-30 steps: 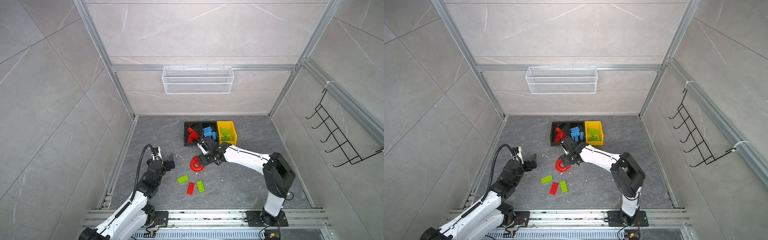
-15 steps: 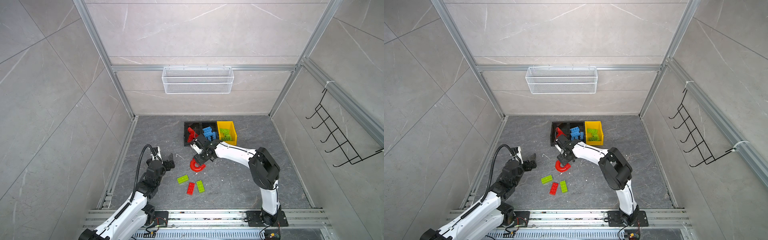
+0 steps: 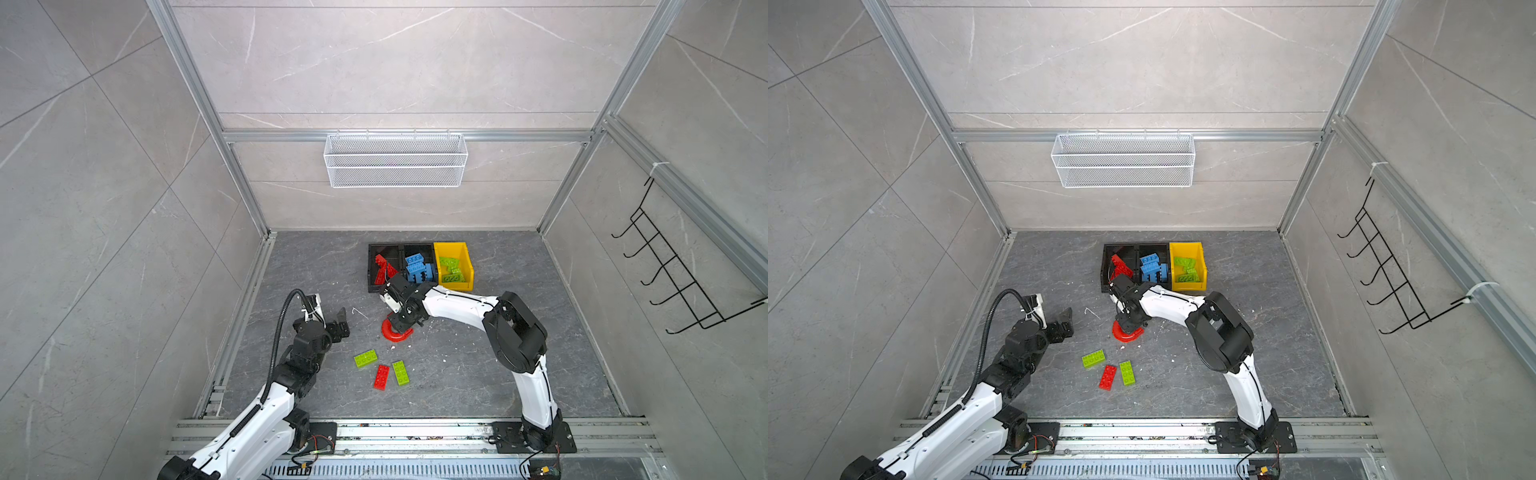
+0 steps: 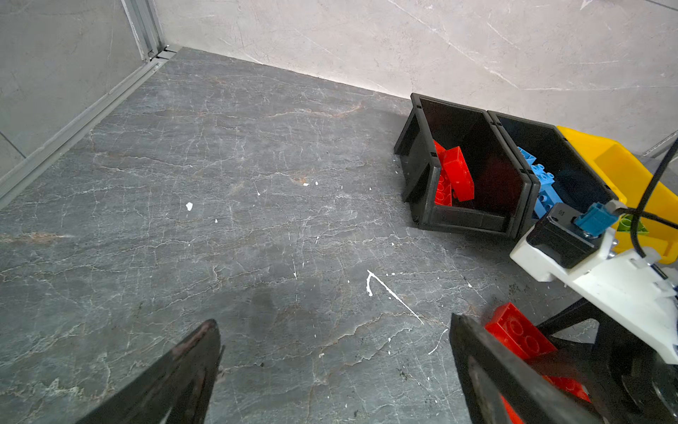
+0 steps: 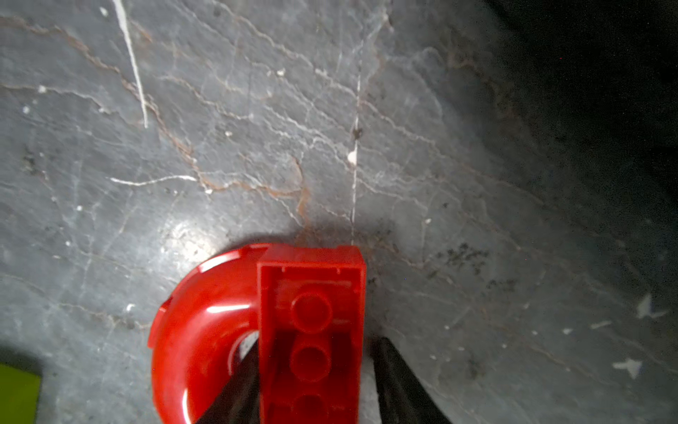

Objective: Sort the legos into containers by color
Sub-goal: 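Close the right gripper on the red arch's flat end, then lift the red arch and carry it over the red-brick bin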

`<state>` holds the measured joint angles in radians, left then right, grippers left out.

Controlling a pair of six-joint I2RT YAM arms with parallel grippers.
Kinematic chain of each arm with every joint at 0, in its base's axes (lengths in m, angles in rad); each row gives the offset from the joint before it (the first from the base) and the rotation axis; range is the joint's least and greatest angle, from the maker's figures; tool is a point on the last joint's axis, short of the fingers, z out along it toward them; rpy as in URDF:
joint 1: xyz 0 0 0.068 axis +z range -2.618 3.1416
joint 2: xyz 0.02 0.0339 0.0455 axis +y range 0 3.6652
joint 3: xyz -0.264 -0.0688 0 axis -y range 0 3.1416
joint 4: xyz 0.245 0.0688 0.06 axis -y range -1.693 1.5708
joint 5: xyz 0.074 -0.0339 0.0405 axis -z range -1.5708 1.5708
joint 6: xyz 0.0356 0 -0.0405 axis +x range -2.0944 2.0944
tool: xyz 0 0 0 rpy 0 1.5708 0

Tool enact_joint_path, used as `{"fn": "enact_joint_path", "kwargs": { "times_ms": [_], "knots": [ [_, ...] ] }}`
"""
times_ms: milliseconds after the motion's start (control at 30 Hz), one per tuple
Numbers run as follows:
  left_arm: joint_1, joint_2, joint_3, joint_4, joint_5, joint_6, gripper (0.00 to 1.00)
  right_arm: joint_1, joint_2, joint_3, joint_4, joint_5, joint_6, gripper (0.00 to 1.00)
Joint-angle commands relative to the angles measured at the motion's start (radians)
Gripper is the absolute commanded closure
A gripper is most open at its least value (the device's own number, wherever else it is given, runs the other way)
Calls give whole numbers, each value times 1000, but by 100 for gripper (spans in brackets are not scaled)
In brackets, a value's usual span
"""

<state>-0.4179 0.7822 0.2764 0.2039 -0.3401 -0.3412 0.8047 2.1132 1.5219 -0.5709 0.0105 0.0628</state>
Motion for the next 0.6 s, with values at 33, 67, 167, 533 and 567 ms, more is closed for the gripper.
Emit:
{"fn": "enact_joint_path", "kwargs": {
  "times_ms": [33, 67, 167, 533, 567],
  "knots": [
    [7, -12, 1, 12, -19, -13, 1, 5, -22, -48, 53, -7, 50, 58],
    [8, -11, 0, 15, -20, -14, 1, 5, -39, -65, 73, -14, 62, 60],
    [7, -2, -1, 19, -13, -18, 1, 4, -83, -100, 113, -34, 93, 63],
    [7, 3, 0, 19, -16, -17, 1, -62, -235, -111, 140, -141, 134, 72],
    [7, 3, 2, 17, -17, -17, 1, -75, -239, -100, 140, -150, 136, 73]
  ]
}}
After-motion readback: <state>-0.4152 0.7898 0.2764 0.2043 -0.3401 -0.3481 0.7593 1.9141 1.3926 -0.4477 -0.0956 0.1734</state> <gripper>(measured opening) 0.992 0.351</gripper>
